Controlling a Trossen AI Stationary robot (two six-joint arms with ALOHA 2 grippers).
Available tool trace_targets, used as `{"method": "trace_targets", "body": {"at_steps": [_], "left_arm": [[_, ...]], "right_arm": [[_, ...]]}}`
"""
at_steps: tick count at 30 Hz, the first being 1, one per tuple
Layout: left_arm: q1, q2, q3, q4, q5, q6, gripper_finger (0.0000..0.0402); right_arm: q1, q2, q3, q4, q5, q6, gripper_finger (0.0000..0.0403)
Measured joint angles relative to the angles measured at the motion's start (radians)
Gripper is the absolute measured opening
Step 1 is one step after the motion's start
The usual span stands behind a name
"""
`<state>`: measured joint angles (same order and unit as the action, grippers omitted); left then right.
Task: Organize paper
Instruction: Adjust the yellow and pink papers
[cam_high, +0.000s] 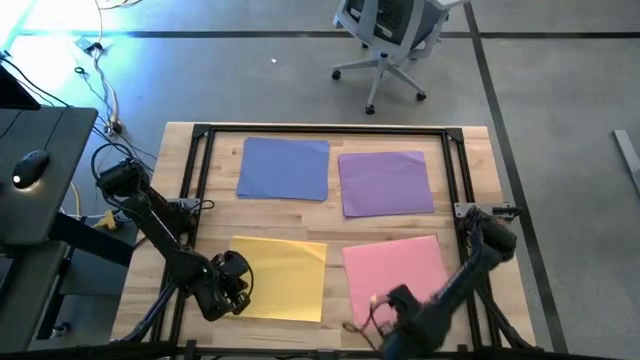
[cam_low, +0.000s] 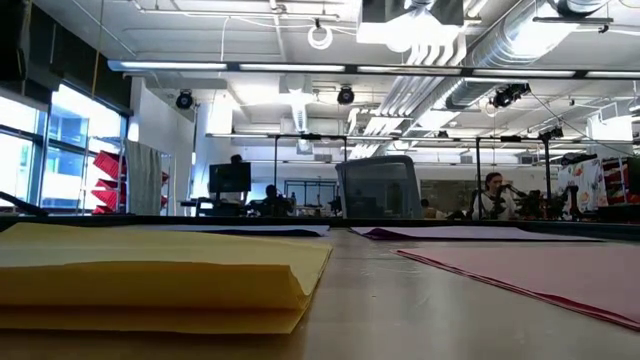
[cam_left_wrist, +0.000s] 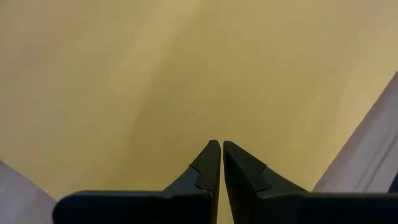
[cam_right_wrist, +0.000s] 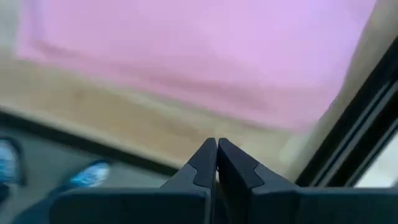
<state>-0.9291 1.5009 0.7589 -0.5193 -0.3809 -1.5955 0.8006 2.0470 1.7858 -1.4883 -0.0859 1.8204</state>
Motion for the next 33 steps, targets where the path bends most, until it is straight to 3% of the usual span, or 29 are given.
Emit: {"method": "trace_targets", "body": {"at_steps": [3, 6, 11, 15, 21, 33], "left_arm": [[0.0, -0.002, 0.0, 0.001, 0.02, 0.001, 0.0], [0.0, -0.003, 0.0, -0.002, 0.039, -0.004, 0.0], [0.0, -0.003, 0.0, 0.001, 0.054, -0.042, 0.0], [0.0, -0.003, 0.0, 0.001, 0.055, -0.07, 0.0], [0.0, -0.004, 0.0, 0.009, 0.067, -0.079, 0.0], [0.0, -0.008, 0.0, 0.018, 0.084, -0.08, 0.0]], "right_arm": [[-0.052, -0.127, -0.209, 0.147, 0.009, -0.07, 0.0], [-0.073, -0.284, -0.434, 0.284, 0.015, -0.04, 0.0], [-0.04, -0.487, -0.777, 0.544, -0.025, 0.195, 0.0], [-0.003, -0.52, -0.929, 0.762, 0.007, 0.334, 0.0], [0.006, -0.431, -0.976, 0.857, 0.002, 0.399, 0.0], [0.003, -0.269, -0.84, 0.916, -0.02, 0.431, 0.0]]}}
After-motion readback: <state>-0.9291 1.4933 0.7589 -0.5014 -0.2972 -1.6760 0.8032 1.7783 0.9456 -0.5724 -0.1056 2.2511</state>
